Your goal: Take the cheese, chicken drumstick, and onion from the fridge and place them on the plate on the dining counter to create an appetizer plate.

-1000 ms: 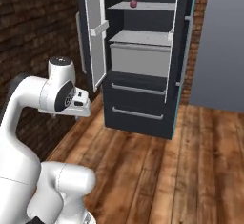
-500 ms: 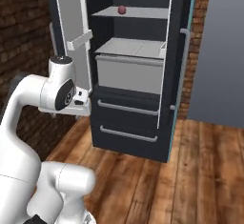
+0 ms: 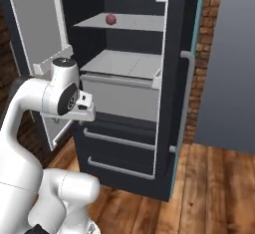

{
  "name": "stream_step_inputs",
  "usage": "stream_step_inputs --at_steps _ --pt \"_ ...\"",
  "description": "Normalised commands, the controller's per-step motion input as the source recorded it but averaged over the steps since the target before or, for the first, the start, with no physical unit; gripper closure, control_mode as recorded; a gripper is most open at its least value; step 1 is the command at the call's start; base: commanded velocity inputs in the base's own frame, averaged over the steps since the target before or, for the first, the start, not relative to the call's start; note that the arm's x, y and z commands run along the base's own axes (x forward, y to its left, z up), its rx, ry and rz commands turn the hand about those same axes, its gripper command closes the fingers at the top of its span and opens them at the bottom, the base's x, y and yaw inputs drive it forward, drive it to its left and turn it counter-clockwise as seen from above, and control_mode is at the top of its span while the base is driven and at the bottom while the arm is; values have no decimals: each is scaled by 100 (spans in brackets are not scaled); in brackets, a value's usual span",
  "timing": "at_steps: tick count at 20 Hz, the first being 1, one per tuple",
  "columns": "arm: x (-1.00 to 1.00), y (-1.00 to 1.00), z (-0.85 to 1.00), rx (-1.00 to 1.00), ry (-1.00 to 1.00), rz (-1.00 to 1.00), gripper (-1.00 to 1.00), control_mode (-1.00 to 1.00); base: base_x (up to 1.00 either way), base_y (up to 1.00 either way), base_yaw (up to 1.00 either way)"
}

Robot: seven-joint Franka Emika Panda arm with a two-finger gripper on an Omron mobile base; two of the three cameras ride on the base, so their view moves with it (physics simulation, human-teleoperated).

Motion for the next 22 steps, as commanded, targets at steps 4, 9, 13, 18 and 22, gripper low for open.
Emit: stream_step_inputs --at_steps 4,9,13,18,22 --pt "0 0 0 0 0 0 -100 100 100 -1 0" --pt "0 0 0 0 0 0 -100 100 100 0 0" --pt "0 0 0 0 0 0 -100 100 100 0 0" --pt "0 0 0 0 0 0 -100 100 100 4 0" --pt "0 0 0 0 0 0 -100 100 97 19 0"
